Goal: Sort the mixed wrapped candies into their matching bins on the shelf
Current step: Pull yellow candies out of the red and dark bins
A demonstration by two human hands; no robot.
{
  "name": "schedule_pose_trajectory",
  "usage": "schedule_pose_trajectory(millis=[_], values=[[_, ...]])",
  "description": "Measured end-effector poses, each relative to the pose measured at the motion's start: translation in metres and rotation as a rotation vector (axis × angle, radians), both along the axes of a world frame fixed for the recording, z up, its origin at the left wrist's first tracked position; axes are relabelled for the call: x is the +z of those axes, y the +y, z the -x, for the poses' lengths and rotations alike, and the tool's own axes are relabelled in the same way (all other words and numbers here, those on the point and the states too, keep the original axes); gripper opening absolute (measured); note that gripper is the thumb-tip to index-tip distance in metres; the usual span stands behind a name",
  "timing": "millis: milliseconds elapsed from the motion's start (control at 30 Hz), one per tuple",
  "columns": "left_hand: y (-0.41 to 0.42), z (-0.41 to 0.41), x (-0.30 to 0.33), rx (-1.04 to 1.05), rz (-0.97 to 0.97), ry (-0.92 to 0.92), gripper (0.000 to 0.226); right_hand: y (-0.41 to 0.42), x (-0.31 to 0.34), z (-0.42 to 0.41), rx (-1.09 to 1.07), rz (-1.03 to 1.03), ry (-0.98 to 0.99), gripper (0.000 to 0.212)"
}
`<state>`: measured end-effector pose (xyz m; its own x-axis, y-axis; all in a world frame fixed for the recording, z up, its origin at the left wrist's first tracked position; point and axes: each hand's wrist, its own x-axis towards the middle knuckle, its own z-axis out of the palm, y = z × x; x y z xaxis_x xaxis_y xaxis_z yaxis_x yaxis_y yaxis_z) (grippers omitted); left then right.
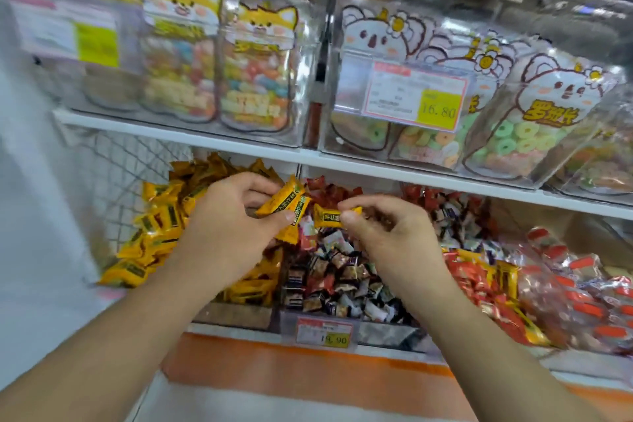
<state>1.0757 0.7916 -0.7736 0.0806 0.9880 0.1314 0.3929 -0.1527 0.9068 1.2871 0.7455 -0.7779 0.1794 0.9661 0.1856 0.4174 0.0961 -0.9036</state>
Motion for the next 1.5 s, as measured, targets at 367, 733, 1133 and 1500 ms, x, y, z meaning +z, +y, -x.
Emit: schedule_pose_trajectory(millis=[367,733,1133,1500], values=[[0.029,0.077,-0.008,0.166,-0.084,0.316,0.056,0.046,-0.009,0.064,0.160,0.082,0.208,0.047],[0.016,0.013,-0.008,-0.069,-0.090,0.618,0.068,0.006,0.001,0.001,0.027,0.058,0.136,0.027],[-0.019,-0.123,-0.034,-0.537,-0.271,0.427,0.053,-0.026,-0.024,-0.144,-0.241,0.187,-0.606,0.026],[-0.015,-0.159,-0.044,-0.518,-0.225,0.406,0.049,-0.013,-0.036,-0.158,-0.169,0.290,-0.697,0.021]])
